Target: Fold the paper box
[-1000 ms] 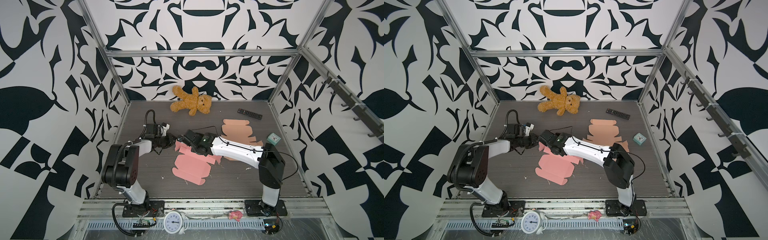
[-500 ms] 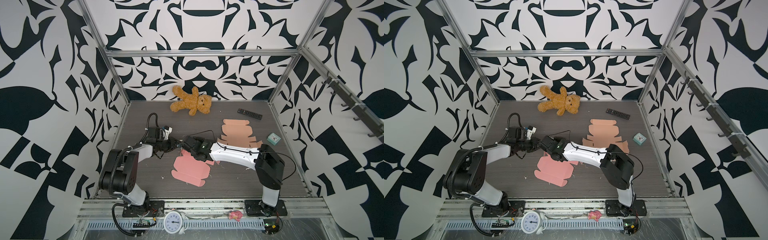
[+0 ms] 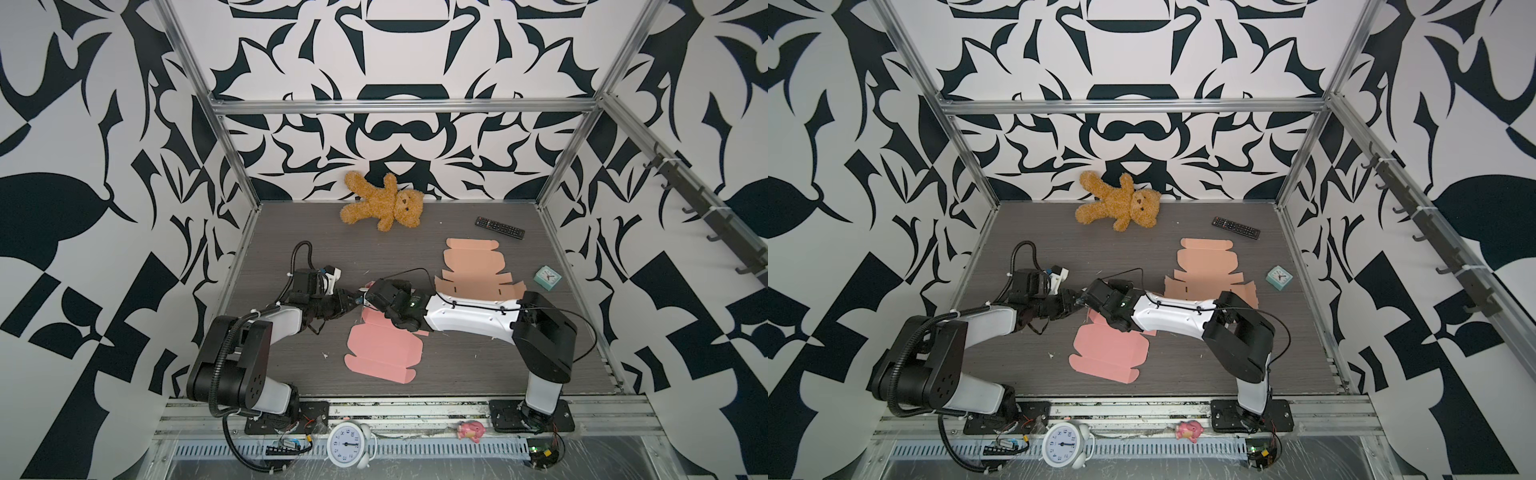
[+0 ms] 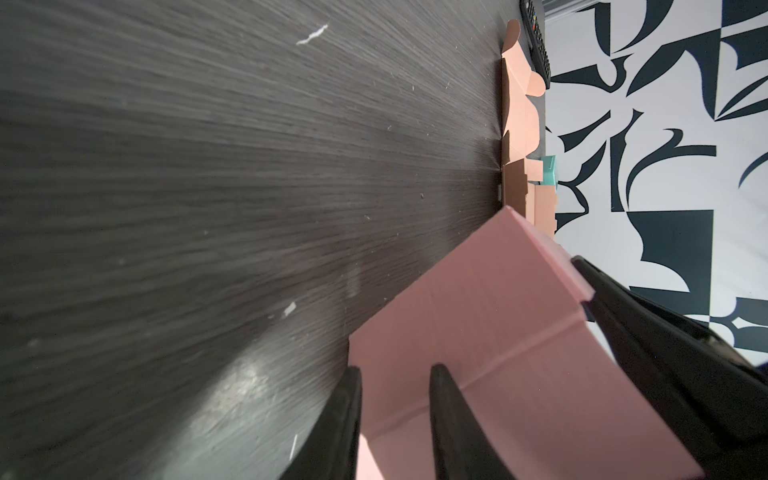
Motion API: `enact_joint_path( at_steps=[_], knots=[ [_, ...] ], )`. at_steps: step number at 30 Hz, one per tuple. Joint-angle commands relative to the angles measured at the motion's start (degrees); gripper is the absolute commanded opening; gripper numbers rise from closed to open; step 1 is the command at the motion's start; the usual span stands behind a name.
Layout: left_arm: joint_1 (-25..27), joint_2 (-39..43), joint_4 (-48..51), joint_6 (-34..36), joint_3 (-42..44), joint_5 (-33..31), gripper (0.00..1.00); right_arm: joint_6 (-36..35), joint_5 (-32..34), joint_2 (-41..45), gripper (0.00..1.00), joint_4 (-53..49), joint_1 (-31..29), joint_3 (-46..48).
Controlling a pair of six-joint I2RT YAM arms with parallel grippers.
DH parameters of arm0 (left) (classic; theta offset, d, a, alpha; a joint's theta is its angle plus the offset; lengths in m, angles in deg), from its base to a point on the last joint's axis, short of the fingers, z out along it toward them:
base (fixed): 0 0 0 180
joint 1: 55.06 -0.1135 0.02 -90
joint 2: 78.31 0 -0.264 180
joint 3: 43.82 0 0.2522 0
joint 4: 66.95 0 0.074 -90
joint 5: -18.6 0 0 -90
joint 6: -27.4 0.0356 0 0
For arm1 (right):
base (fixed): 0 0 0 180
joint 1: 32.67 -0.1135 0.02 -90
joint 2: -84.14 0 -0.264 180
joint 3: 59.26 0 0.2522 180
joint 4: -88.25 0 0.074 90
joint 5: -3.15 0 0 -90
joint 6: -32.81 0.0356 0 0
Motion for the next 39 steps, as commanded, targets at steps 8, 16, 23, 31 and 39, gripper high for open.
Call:
enact_joint_path(
  at_steps=[8, 16, 23, 31, 39],
  knots=[
    [0.3, 6.06, -2.51, 0.91, 2.71, -2.57, 0.36, -3.16, -3.37, 6.51, 0.0, 5.52, -0.42, 2.9],
    [1.38, 9.66, -4.52, -0.13, 6.52, -4.89, 0.41, -5.51, -1.43, 4.83, 0.0, 7.18, -0.75, 3.86],
    [6.31, 9.66, -4.94, -0.15, 7.75, -9.88, 0.43, -8.52, -0.08, 3.47, 0.0, 11.26, -1.56, 5.73],
    [8.08, 9.66, -6.31, 0.51, 9.1, -12.06, 0.45, -10.92, 1.11, 3.52, 0.0, 15.54, -2.73, 8.36],
    [8.97, 13.48, -8.41, 0.8, 10.96, -12.61, 0.53, -9.82, 0.99, 5.64, 0.0, 15.29, -3.37, 9.59]
  ],
)
